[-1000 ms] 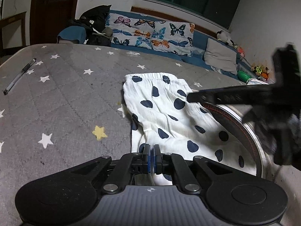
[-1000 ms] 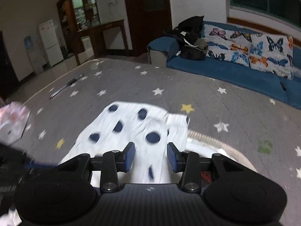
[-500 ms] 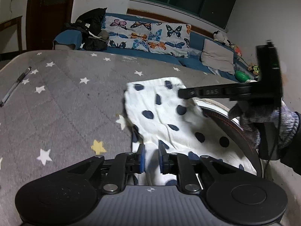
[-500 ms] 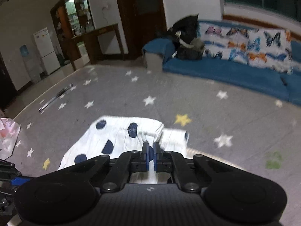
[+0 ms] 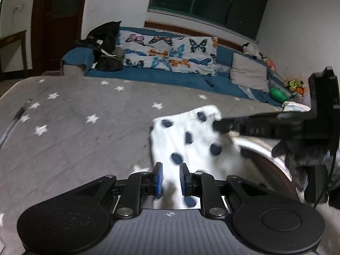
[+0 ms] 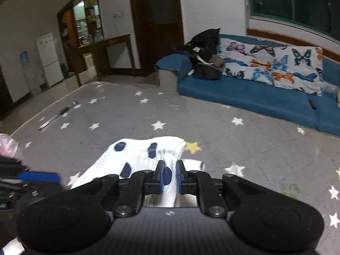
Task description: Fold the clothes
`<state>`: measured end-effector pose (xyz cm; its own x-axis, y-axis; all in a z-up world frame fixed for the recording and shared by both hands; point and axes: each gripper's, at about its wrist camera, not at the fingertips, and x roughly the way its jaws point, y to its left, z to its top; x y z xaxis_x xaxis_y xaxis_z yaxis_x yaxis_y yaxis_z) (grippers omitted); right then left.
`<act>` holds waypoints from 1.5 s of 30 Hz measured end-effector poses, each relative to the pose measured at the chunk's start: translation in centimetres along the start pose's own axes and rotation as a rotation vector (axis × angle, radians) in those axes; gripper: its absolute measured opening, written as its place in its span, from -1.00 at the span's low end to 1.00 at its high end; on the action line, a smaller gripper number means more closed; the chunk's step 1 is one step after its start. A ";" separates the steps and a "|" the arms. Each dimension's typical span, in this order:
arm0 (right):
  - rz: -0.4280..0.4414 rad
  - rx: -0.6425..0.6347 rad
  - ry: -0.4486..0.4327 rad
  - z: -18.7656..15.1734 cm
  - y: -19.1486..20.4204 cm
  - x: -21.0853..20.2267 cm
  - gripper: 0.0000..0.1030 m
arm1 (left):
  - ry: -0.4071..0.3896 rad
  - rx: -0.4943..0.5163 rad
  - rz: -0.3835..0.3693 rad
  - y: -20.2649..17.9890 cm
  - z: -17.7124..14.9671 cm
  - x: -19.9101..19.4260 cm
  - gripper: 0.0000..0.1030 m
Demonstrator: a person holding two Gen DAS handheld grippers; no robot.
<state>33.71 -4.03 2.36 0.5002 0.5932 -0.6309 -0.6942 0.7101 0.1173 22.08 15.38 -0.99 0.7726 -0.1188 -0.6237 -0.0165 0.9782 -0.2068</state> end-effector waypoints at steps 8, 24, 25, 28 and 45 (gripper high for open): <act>-0.033 0.033 0.045 -0.1 -1.7 1.1 -0.64 | 0.031 0.040 -0.001 -0.9 1.2 4.0 -0.64; 0.032 0.071 0.041 0.6 -4.0 2.9 -0.23 | 0.028 0.062 0.021 -0.2 3.0 7.1 -0.64; 0.031 0.070 0.040 0.8 -4.0 3.1 -0.24 | 0.028 0.058 0.020 -0.1 3.3 7.4 -0.63; 0.028 0.066 0.038 1.1 -4.1 3.7 -0.43 | 0.029 0.045 0.017 0.4 3.9 8.3 -0.63; 0.066 0.125 0.043 2.8 -6.3 6.0 -0.61 | 0.011 -0.005 0.050 1.5 6.2 8.2 -0.63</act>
